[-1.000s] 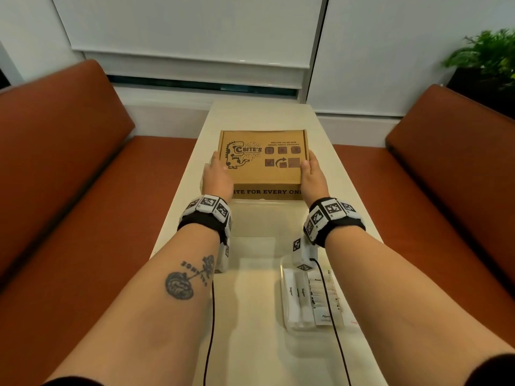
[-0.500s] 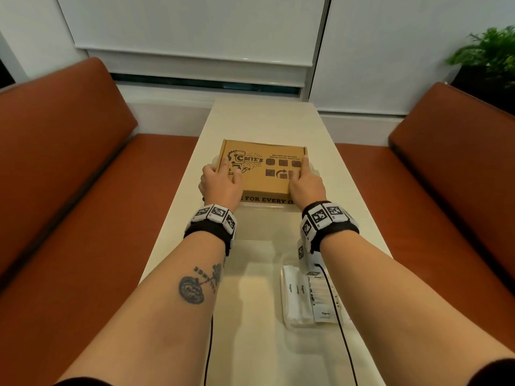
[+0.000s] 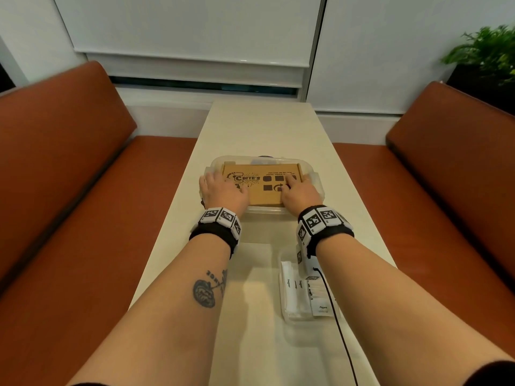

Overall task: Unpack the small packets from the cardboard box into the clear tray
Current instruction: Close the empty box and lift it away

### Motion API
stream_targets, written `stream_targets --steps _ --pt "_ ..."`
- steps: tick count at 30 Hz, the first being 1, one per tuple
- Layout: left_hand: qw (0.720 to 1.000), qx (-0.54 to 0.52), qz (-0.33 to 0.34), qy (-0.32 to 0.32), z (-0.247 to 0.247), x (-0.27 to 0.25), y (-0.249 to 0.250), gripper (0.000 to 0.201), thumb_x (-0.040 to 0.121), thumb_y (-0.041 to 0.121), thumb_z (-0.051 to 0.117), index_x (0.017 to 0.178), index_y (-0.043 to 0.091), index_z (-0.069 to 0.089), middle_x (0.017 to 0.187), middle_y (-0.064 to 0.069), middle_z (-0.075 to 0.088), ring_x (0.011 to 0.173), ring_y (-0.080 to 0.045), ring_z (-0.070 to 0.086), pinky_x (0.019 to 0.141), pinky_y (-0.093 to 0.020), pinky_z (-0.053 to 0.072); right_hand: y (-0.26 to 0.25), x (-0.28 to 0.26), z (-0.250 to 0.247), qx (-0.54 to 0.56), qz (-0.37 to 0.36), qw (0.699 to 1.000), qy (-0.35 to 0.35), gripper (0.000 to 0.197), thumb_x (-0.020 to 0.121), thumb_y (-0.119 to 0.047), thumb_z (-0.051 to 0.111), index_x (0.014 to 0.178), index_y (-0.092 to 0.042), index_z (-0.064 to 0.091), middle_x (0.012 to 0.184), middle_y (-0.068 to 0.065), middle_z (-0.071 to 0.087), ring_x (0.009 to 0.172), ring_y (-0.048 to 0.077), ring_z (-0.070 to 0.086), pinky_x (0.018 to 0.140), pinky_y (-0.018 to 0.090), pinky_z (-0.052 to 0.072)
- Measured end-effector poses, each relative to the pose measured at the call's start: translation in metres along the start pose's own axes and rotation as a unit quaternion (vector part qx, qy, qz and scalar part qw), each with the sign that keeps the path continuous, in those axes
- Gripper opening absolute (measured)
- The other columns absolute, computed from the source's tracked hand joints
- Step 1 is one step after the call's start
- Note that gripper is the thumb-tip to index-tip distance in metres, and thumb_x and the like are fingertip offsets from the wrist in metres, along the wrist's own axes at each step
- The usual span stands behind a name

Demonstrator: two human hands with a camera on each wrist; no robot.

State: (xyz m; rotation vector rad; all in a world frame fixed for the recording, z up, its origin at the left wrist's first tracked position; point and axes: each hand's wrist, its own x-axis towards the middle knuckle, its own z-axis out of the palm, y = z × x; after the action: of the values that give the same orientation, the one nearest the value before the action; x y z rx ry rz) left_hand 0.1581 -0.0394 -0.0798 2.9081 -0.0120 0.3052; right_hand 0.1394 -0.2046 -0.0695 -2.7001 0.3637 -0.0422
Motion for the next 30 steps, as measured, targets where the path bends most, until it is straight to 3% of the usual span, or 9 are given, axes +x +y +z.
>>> stream_targets --steps 2,4,6,8,13,19,30 --pt "0.998 -0.004 0.038 -0.046 0.0 0.001 -0.001 0.058 0.096 0.047 0.032 0.143 0.014 0.041 0.159 -0.008 0.013 0.147 -0.027 0.007 0.118 -0.043 -0.004 0.0 -0.003 0.002 -0.016 0.005 1.0 -0.024 0.053 0.098 -0.04 0.027 0.149 -0.03 0.02 0.155 0.019 0.014 0.136 0.031 0.034 0.109 0.042 0.031" --pt "0.991 0.0 0.077 -0.112 -0.001 0.003 -0.003 0.055 0.099 0.046 0.025 0.15 0.026 0.026 0.161 -0.005 0.002 0.148 -0.024 0.001 0.118 -0.043 -0.005 0.001 -0.004 0.005 -0.039 0.005 0.998 -0.041 0.058 0.097 -0.049 0.026 0.15 -0.032 0.012 0.158 0.014 -0.005 0.143 0.03 0.019 0.116 0.045 0.023" --pt "0.981 0.002 0.112 -0.159 -0.002 0.004 -0.003 0.051 0.101 0.042 0.02 0.151 0.032 0.017 0.161 -0.003 0.001 0.148 -0.024 0.003 0.119 -0.043 -0.001 0.001 -0.005 0.008 -0.087 -0.011 0.995 -0.053 0.064 0.096 -0.054 0.022 0.151 -0.026 0.007 0.158 0.012 -0.008 0.147 0.026 -0.003 0.12 0.042 0.003" --pt "0.973 0.01 0.132 -0.188 -0.004 0.005 -0.004 0.051 0.102 0.038 0.019 0.152 0.033 0.012 0.161 -0.003 0.001 0.148 -0.024 0.004 0.12 -0.043 0.004 0.002 -0.005 0.008 -0.122 -0.02 0.99 -0.062 0.067 0.096 -0.056 0.019 0.152 -0.022 0.004 0.158 0.012 -0.006 0.147 0.024 -0.009 0.118 0.038 -0.006" --pt "0.964 0.044 0.139 -0.221 -0.005 0.008 -0.005 0.053 0.101 0.032 0.022 0.152 0.034 0.008 0.161 -0.003 0.0 0.148 -0.026 0.003 0.12 -0.043 0.005 0.0 -0.006 0.006 -0.101 0.0 0.99 -0.101 0.066 0.097 -0.052 0.025 0.152 -0.025 0.001 0.159 0.01 -0.007 0.147 0.022 -0.008 0.118 0.035 0.0" --pt "0.96 0.02 0.118 -0.255 -0.004 0.017 -0.003 0.057 0.098 0.03 0.029 0.151 0.037 0.01 0.161 0.0 0.0 0.148 -0.025 0.002 0.119 -0.045 0.004 -0.003 0.004 0.001 -0.097 0.017 0.986 -0.137 0.064 0.096 -0.051 0.028 0.151 -0.03 0.004 0.159 0.007 -0.007 0.147 0.022 -0.006 0.118 0.04 0.003" --pt "0.954 0.024 0.11 -0.279 -0.002 0.027 -0.002 0.059 0.097 0.031 0.031 0.151 0.039 0.009 0.161 0.002 0.0 0.148 -0.025 0.002 0.118 -0.045 0.005 -0.002 0.018 0.005 -0.106 0.025 0.983 -0.15 0.066 0.094 -0.052 0.031 0.151 -0.031 0.005 0.159 0.007 -0.005 0.147 0.023 -0.004 0.119 0.044 0.007"
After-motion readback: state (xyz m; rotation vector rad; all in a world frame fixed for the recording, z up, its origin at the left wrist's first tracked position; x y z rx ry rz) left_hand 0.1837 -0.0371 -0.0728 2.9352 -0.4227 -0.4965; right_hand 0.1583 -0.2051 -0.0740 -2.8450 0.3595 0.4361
